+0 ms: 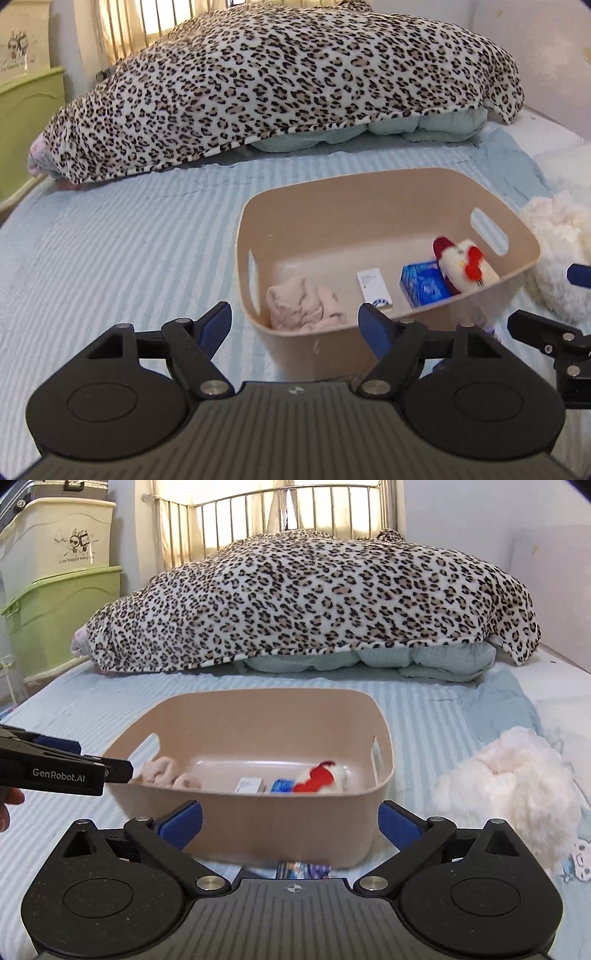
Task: Organize objects
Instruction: 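Lift the medicine box and Santa hat into the basket and release both, then grasp the green snack packet with the left tool while the right tool grasps the black box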
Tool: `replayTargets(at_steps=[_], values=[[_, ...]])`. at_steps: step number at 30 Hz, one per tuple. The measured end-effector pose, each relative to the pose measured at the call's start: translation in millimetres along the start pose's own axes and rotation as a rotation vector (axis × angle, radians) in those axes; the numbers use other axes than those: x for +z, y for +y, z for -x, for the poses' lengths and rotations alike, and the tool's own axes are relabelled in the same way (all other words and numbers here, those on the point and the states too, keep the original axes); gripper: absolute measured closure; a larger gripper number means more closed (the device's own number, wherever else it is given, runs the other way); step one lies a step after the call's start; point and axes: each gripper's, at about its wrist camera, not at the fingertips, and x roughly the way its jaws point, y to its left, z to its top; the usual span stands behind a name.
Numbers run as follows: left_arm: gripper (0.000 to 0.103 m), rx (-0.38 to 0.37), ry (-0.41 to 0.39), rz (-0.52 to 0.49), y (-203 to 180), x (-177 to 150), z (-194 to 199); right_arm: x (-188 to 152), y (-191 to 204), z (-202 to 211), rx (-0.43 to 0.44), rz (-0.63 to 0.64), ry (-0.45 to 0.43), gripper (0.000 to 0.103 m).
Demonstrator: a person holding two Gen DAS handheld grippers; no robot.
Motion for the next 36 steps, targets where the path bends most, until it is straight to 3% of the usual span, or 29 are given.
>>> replayTargets(at_steps=[8,16,23,36], values=[[0.026,0.024,0.092,-0.096,-7,-24,-6,-18,15,0,0.009,0.049,0.080,0.000],[0.026,-0.044,0.215,-0.113,-12,-39,-28,-42,24,-17,0.035,0.074,0.161,0.000],[0.026,-0.097,0.328,-0.062,-12,-46,-49,-50,31,-38,0.047,0.097,0.212,0.000],[0.031,-0.196,0.438,0.032,-14,-53,-81,-61,36,-69,0.023,0.101,0.240,0.025]])
